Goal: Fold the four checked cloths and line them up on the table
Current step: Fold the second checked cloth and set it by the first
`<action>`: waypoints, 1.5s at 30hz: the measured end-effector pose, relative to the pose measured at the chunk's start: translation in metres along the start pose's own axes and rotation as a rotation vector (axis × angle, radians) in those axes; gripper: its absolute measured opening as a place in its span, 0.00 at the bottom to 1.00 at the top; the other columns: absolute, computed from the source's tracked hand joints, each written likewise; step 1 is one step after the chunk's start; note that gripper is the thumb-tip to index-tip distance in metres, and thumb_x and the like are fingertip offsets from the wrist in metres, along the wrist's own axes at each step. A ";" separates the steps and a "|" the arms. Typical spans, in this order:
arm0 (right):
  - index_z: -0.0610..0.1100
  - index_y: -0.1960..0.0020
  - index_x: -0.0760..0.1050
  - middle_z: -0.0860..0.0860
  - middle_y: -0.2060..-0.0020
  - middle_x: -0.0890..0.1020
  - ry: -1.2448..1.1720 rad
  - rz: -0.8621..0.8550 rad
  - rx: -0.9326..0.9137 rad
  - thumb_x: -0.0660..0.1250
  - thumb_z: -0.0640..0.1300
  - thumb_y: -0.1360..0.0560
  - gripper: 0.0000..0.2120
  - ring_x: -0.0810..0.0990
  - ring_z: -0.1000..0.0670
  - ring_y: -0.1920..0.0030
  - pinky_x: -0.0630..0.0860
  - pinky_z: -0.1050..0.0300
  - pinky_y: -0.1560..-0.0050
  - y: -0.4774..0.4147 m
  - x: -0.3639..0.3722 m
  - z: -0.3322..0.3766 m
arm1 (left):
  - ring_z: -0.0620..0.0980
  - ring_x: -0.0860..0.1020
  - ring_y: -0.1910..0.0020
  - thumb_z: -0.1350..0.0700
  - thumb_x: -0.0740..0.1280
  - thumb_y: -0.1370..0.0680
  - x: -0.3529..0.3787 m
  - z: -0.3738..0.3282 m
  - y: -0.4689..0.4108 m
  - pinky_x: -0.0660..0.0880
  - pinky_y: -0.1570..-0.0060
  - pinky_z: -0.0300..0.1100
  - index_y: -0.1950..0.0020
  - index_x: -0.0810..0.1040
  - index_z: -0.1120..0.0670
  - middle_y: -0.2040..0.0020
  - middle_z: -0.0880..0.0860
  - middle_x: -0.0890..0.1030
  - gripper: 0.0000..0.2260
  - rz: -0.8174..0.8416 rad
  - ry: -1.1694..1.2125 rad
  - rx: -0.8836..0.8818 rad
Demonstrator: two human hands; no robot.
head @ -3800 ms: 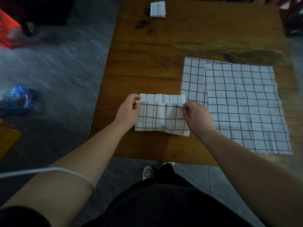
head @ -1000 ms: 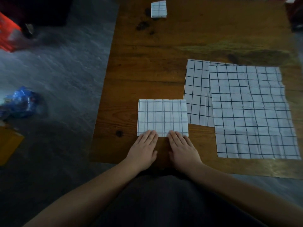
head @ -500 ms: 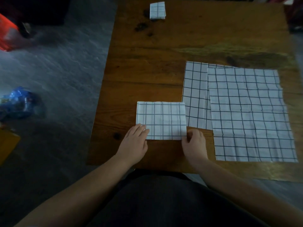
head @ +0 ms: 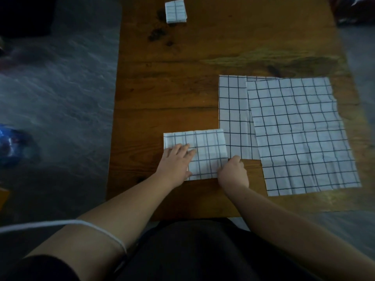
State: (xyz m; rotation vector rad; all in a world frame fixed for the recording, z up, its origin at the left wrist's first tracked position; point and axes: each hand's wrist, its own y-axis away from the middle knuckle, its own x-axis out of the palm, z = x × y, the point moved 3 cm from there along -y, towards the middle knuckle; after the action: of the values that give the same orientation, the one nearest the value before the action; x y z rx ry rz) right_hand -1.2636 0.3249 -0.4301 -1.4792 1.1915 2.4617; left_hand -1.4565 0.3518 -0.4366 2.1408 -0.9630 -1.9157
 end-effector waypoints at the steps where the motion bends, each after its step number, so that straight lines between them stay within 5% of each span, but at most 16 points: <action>1: 0.42 0.39 0.65 0.42 0.44 0.78 -0.010 -0.003 0.019 0.64 0.45 0.19 0.13 0.79 0.41 0.46 0.81 0.42 0.45 0.001 0.000 0.002 | 0.56 0.48 0.18 0.42 0.67 0.20 0.001 0.001 0.000 0.49 0.22 0.58 0.17 0.50 0.46 0.16 0.51 0.51 0.37 -0.001 0.009 0.001; 4: 0.44 0.42 0.67 0.45 0.47 0.79 -0.072 0.041 0.070 0.65 0.46 0.20 0.10 0.80 0.43 0.47 0.80 0.41 0.45 -0.001 -0.001 0.002 | 0.55 0.47 0.18 0.42 0.67 0.20 0.002 0.003 0.001 0.48 0.22 0.57 0.17 0.50 0.45 0.16 0.51 0.50 0.37 -0.013 0.029 0.006; 8: 0.42 0.32 0.72 0.45 0.40 0.76 -0.166 0.080 0.062 0.66 0.45 0.21 0.19 0.76 0.43 0.41 0.78 0.41 0.40 -0.001 -0.002 0.001 | 0.55 0.46 0.18 0.41 0.66 0.20 0.006 0.006 0.001 0.48 0.21 0.57 0.17 0.50 0.46 0.16 0.50 0.49 0.37 -0.022 0.036 0.028; 12: 0.43 0.30 0.68 0.51 0.52 0.76 -0.423 0.084 0.067 0.65 0.39 0.21 0.20 0.77 0.52 0.55 0.76 0.57 0.60 0.015 -0.009 0.007 | 0.55 0.47 0.19 0.40 0.65 0.20 0.007 0.008 0.000 0.49 0.22 0.57 0.17 0.50 0.47 0.17 0.51 0.50 0.37 -0.039 0.022 0.043; 16: 0.50 0.24 0.60 0.52 0.40 0.73 -0.735 0.023 0.051 0.69 0.39 0.21 0.30 0.78 0.53 0.52 0.76 0.59 0.59 0.034 -0.010 0.014 | 0.55 0.48 0.19 0.38 0.64 0.20 0.008 0.010 0.001 0.50 0.22 0.57 0.18 0.51 0.48 0.17 0.51 0.51 0.36 -0.050 0.017 0.064; 19: 0.51 0.21 0.58 0.55 0.43 0.73 -0.886 0.047 0.076 0.70 0.40 0.21 0.34 0.74 0.58 0.54 0.70 0.62 0.61 0.044 -0.007 0.024 | 0.55 0.48 0.19 0.39 0.64 0.20 0.008 0.010 0.002 0.50 0.22 0.57 0.17 0.51 0.48 0.17 0.51 0.51 0.37 -0.050 0.016 0.072; 22: 0.52 0.27 0.66 0.58 0.47 0.76 -0.770 0.070 -0.031 0.70 0.43 0.21 0.25 0.76 0.58 0.53 0.73 0.63 0.58 0.058 -0.003 0.037 | 0.57 0.47 0.19 0.41 0.66 0.20 0.004 0.012 0.007 0.48 0.22 0.57 0.18 0.51 0.49 0.17 0.53 0.51 0.37 -0.045 0.038 0.079; 25: 0.52 0.30 0.70 0.58 0.46 0.79 -0.654 0.055 -0.125 0.69 0.47 0.21 0.21 0.80 0.56 0.47 0.81 0.54 0.48 0.073 0.004 0.049 | 0.57 0.47 0.18 0.43 0.66 0.20 -0.002 0.023 0.020 0.48 0.21 0.56 0.18 0.52 0.50 0.17 0.54 0.51 0.36 -0.067 0.073 0.082; 30: 0.56 0.40 0.75 0.58 0.49 0.81 -0.678 0.129 -0.180 0.62 0.48 0.17 0.08 0.80 0.57 0.50 0.75 0.62 0.56 0.086 0.021 0.063 | 0.53 0.49 0.18 0.51 0.63 0.17 -0.012 0.055 0.059 0.49 0.21 0.52 0.18 0.55 0.50 0.18 0.52 0.56 0.30 -0.095 0.198 0.033; 37: 0.50 0.31 0.75 0.54 0.37 0.79 -0.266 0.163 -0.304 0.60 0.47 0.16 0.15 0.75 0.52 0.35 0.75 0.50 0.34 0.085 0.048 0.059 | 0.50 0.57 0.20 0.55 0.58 0.16 0.006 0.078 0.106 0.55 0.22 0.49 0.19 0.60 0.49 0.22 0.50 0.66 0.24 -0.099 0.370 -0.036; 45: 0.47 0.25 0.70 0.52 0.27 0.70 -0.080 0.090 -0.357 0.62 0.36 0.20 0.24 0.65 0.49 0.26 0.67 0.47 0.25 0.087 0.052 0.033 | 0.52 0.54 0.19 0.57 0.57 0.16 0.025 0.059 0.114 0.52 0.21 0.51 0.18 0.58 0.47 0.20 0.50 0.64 0.26 -0.055 0.248 0.080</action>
State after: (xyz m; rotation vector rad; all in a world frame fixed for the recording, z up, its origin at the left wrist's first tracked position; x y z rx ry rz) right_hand -1.3502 0.2660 -0.4098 -1.4038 0.8550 2.8839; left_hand -1.5542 0.2674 -0.4145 2.4012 -0.9556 -1.6072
